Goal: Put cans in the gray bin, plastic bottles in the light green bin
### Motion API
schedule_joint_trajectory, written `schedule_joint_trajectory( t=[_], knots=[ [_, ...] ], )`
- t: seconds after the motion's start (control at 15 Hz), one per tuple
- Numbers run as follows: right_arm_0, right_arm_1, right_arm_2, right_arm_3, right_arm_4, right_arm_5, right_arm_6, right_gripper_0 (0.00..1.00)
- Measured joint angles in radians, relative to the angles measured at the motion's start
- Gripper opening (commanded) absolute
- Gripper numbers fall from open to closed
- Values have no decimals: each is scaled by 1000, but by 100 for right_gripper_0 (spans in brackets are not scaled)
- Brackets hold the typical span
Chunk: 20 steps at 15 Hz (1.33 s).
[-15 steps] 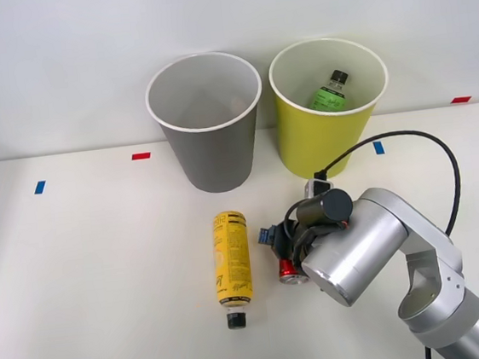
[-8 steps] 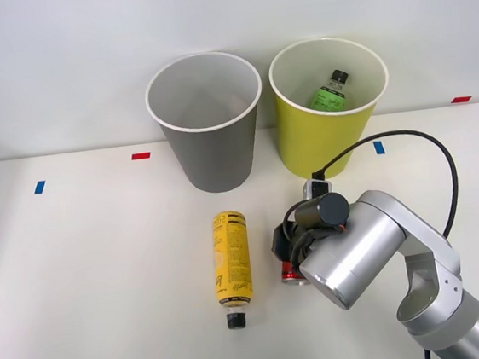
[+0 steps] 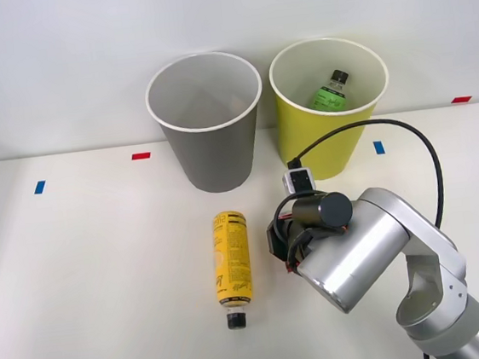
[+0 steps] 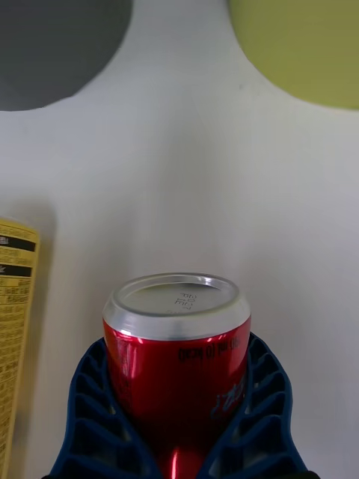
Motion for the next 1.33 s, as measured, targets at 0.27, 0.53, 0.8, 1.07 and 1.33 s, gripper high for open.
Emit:
schedule_joint_trajectory(
  t=[0.27,0.53,0.8,1.07,1.33],
  knots=[
    [67,-9,-21,-112,23,-122,170,0],
    [102,-11,-66,-171,-24,-296,281,0],
    [107,8,-112,-192,-115,-503,333,0],
    [107,23,-139,-222,-152,-658,349,0],
    [61,71,-162,-270,-176,-663,353,0]
  ],
)
